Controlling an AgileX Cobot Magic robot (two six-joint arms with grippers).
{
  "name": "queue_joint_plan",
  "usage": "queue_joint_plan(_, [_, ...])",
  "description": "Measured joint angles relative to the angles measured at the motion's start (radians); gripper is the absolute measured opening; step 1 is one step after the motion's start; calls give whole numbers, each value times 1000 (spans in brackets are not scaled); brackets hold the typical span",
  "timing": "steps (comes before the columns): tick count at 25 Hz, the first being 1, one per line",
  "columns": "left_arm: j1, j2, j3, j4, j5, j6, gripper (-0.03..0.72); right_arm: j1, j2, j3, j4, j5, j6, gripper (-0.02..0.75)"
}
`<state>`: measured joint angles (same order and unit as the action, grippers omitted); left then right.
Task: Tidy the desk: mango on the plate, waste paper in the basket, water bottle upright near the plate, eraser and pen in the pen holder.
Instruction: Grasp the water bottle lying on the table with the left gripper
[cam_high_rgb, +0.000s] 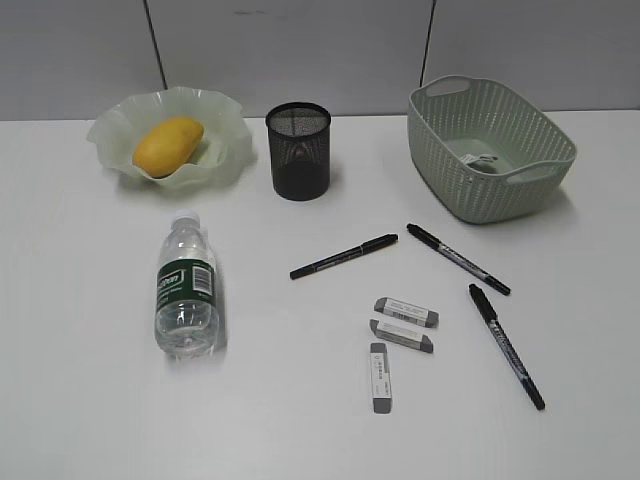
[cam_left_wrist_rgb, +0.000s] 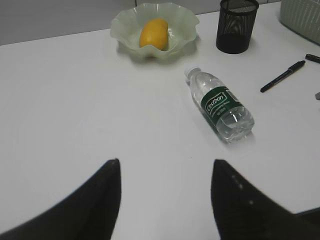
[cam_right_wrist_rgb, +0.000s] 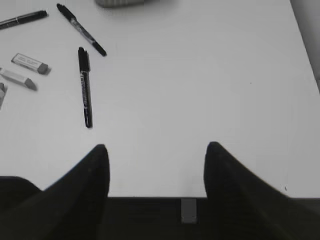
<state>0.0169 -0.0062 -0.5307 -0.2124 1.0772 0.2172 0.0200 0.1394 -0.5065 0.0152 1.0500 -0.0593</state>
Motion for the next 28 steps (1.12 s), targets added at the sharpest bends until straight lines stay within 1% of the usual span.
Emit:
queue_joint_plan(6, [0, 0, 0, 0, 0, 0, 438, 0, -142, 0, 1, -1, 0, 477])
queue_joint_plan(28, [0, -1, 0, -1, -1, 0, 436, 0, -149, 1, 16, -4, -4, 476])
